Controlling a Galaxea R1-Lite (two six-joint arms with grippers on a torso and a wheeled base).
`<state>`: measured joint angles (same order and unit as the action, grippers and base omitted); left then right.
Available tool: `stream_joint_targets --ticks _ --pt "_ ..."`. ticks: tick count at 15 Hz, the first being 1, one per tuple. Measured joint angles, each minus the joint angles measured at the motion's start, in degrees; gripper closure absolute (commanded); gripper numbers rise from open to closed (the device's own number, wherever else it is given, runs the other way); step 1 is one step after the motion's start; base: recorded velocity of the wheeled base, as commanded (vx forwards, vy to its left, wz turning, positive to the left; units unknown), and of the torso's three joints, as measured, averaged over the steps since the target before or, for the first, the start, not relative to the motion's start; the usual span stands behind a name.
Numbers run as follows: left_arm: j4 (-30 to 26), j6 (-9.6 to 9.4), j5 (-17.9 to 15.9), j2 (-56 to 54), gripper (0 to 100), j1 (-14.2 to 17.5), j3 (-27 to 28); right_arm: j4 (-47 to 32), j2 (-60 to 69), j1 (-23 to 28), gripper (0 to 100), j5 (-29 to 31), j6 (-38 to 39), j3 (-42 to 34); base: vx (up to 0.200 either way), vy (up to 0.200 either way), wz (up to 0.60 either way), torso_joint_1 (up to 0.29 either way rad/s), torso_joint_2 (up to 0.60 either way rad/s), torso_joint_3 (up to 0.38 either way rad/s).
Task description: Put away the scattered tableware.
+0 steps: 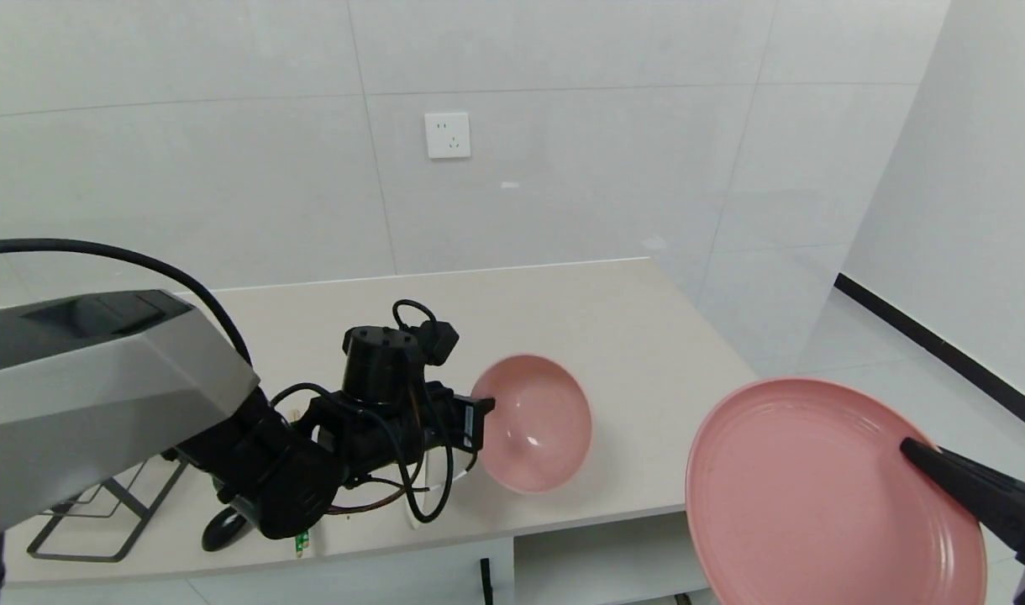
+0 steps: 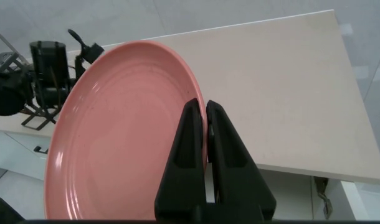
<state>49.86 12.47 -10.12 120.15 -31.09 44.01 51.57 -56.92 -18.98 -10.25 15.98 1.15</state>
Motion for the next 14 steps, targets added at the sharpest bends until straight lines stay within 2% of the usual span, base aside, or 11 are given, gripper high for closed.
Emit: stream_joint_targets --ticks 1,3,6,10,12,14 --pt "0.7 -1.91 0.7 -1.3 100 0.5 -0.4 0.0 0.0 0.0 100 0.0 0.0 0.0 0.000 0.000 0.00 0.000 0.00 0.000" --pt "4.9 -4.18 1.6 -4.1 100 1.6 -2.4 0.0 0.0 0.1 100 0.0 -0.2 0.0 0.000 0.000 0.00 0.000 0.00 0.000" --pt "10.4 -4.57 1.7 -10.2 100 2.6 -9.3 0.3 -0.3 0.0 100 -0.8 -0.4 0.7 0.000 0.000 0.00 0.000 0.00 0.000" --pt "14.9 -4.46 2.0 -22.3 100 3.0 -22.7 0.5 -0.7 0.0 100 -2.1 -0.5 3.1 0.000 0.000 0.00 0.000 0.00 0.000" --pt "16.3 -3.96 3.7 -30.0 100 3.4 -28.9 0.0 -0.8 0.1 100 -2.1 -0.7 4.1 0.000 0.000 0.00 0.000 0.00 0.000" --pt "16.8 -3.55 7.3 -36.5 100 3.5 -33.5 -0.1 -1.2 0.1 100 -2.1 -0.3 4.4 0.000 0.000 0.00 0.000 0.00 0.000"
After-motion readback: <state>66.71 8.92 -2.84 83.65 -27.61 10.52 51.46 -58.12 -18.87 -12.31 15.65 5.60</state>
